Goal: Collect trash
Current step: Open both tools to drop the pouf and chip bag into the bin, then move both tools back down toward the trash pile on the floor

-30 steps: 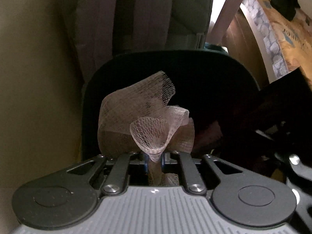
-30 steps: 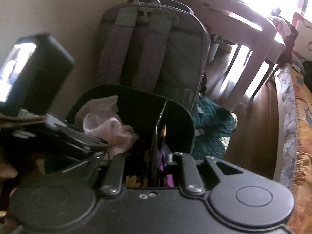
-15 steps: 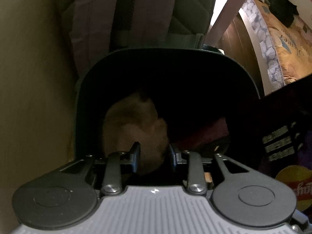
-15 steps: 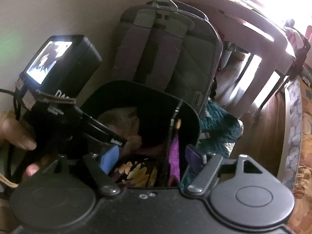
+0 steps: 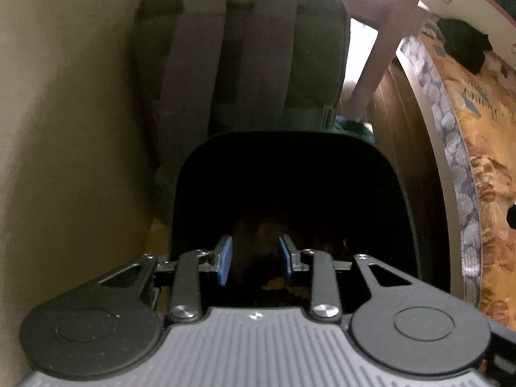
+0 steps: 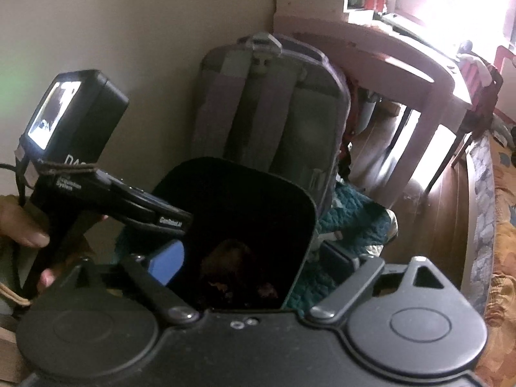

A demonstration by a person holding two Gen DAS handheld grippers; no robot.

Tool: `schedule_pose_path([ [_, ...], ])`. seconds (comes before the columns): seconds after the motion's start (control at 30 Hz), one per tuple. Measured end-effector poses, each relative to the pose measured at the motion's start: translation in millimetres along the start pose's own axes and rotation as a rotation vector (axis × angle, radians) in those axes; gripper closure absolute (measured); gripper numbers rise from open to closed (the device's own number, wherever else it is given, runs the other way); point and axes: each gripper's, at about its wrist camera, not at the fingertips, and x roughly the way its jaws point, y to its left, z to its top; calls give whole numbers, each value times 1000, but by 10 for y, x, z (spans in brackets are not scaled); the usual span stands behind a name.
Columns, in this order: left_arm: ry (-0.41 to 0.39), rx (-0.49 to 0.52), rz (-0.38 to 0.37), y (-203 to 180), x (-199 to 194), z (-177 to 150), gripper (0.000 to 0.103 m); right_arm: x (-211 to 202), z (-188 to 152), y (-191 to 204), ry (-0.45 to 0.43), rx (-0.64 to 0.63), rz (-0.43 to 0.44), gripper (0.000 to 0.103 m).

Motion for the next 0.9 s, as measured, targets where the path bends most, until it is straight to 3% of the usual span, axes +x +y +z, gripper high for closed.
schedule_pose_path([
  [0.3,-137,14,30,-406,-690,-198,73,-617,-183,-289,-100,59,43,11],
  [0.63,-195,-35,16,-1185,-1370,-584,73,-1355,-605,-804,-179,43,87,11],
  [0.67,-202,-44,12,-1261,-1424,-615,71,-1426,-657,-858,-187,31,89,11],
  [0.77,-233,-70,-10,-1509,-1568,-710,32,-1619,-807,-1029,-203,-6,95,11],
  [0.9,-263,-84,-26,-1873,-1717,-815,28,-1839,-987,-1323,-219,-14,104,10],
])
